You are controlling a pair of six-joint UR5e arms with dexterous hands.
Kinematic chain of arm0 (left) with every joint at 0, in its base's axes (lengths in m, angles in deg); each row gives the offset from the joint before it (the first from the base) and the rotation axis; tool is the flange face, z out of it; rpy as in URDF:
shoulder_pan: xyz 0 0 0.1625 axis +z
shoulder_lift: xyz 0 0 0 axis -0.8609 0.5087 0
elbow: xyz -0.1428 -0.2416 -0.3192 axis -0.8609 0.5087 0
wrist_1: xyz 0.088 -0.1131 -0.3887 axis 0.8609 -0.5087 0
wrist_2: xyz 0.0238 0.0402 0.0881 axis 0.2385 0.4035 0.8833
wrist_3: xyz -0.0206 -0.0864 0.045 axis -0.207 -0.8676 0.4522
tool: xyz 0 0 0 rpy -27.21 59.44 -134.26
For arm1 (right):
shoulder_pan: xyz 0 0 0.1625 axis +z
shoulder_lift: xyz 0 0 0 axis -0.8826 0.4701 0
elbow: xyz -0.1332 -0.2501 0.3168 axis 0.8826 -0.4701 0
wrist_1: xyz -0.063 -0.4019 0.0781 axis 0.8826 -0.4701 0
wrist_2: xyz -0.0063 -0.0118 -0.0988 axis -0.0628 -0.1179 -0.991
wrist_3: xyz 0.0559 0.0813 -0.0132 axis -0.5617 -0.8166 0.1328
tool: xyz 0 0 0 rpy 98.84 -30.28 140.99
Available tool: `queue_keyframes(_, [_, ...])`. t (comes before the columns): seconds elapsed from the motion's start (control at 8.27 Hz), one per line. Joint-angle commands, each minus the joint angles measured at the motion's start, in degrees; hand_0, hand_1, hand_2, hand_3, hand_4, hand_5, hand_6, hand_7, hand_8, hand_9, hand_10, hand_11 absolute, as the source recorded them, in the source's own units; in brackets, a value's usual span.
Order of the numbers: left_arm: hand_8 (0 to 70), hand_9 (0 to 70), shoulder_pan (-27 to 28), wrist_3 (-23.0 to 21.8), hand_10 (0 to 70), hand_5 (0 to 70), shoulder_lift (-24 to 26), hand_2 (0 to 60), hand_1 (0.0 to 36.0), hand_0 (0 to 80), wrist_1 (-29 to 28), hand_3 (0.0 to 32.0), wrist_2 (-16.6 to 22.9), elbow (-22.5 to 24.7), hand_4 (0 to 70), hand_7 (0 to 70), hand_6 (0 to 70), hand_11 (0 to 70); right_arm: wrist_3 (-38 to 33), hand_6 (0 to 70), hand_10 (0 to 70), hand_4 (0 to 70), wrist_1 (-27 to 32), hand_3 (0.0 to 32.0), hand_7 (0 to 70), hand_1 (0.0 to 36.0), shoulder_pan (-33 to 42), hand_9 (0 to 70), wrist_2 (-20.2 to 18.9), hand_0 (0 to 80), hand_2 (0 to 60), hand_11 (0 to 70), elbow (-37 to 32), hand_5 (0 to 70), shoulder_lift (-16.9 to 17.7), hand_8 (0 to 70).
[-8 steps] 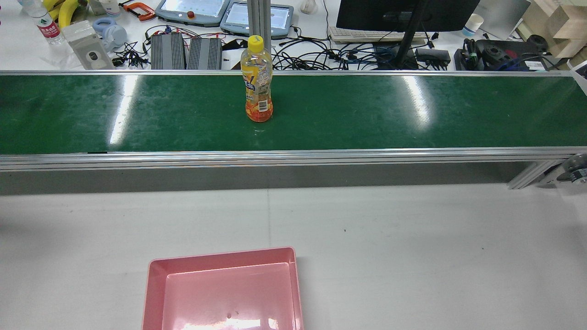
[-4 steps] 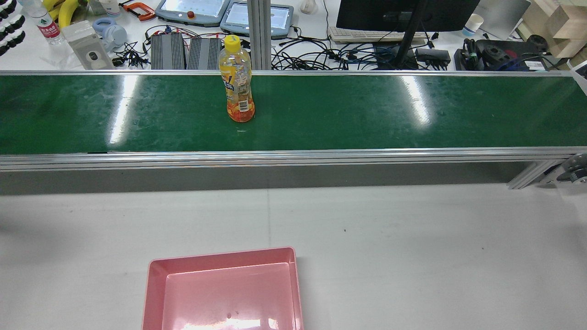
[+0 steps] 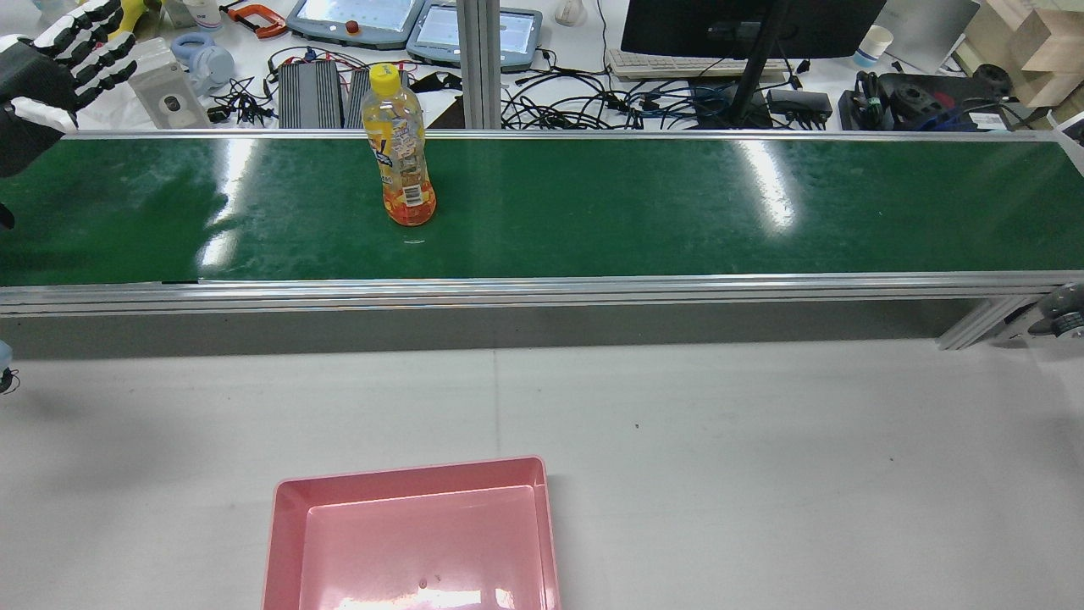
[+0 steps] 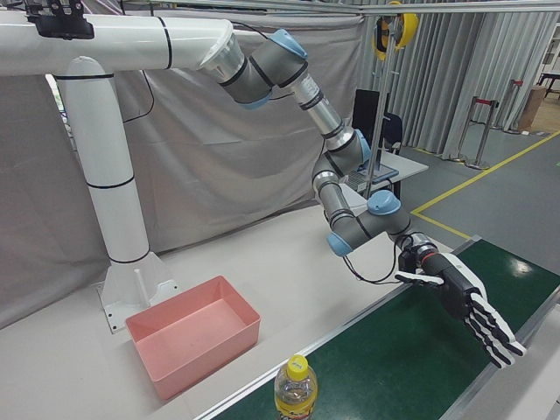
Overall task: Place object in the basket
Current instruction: 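Move the left hand toward the approaching bottle on the belt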
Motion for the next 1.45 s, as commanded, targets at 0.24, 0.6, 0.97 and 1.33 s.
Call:
queue_keyframes(0.24, [5.7, 1.3, 0.30, -0.46, 1.3, 11.0, -0.27, 0.0, 0.4, 47.4, 1.90, 7.4, -0.38, 1.76, 0.0, 0.0, 0.0, 2.6, 0.02, 0.0, 0.0, 0.0, 0.00, 0.0, 0.0, 0.0, -0.04, 0.0, 0.01, 0.0, 0.0, 0.0, 0.00, 0.0, -0.09, 0.0])
queue_keyframes(0.6, [5.3, 2.1, 0.30, 0.94, 0.0, 11.9, -0.36, 0.0, 2.1, 46.8, 1.45, 8.8, -0.03, 0.97, 0.0, 0.0, 0.0, 0.6, -0.07, 0.0, 0.0, 0.0, 0.00, 0.0, 0.0, 0.0, 0.05, 0.0, -0.08, 0.0, 0.0, 0.0, 0.00, 0.0, 0.00, 0.0])
queue_keyframes(0.97, [5.4, 1.6, 0.47, 1.03, 0.2, 10.0, -0.45, 0.0, 1.1, 47.6, 1.81, 6.4, -0.12, 1.06, 0.0, 0.0, 0.0, 1.0, 0.02, 0.0, 0.0, 0.0, 0.00, 0.0, 0.0, 0.0, 0.05, 0.0, -0.08, 0.0, 0.0, 0.0, 0.00, 0.0, 0.00, 0.0])
queue_keyframes(1.33, [5.5, 2.6, 3.62, 0.86, 0.4, 10.3, -0.36, 0.0, 2.0, 46.8, 0.49, 7.4, -0.03, 1.06, 0.0, 0.0, 0.0, 1.4, 0.02, 0.0, 0.0, 0.0, 0.00, 0.0, 0.0, 0.0, 0.05, 0.0, 0.01, 0.0, 0.0, 0.0, 0.00, 0.0, 0.00, 0.0])
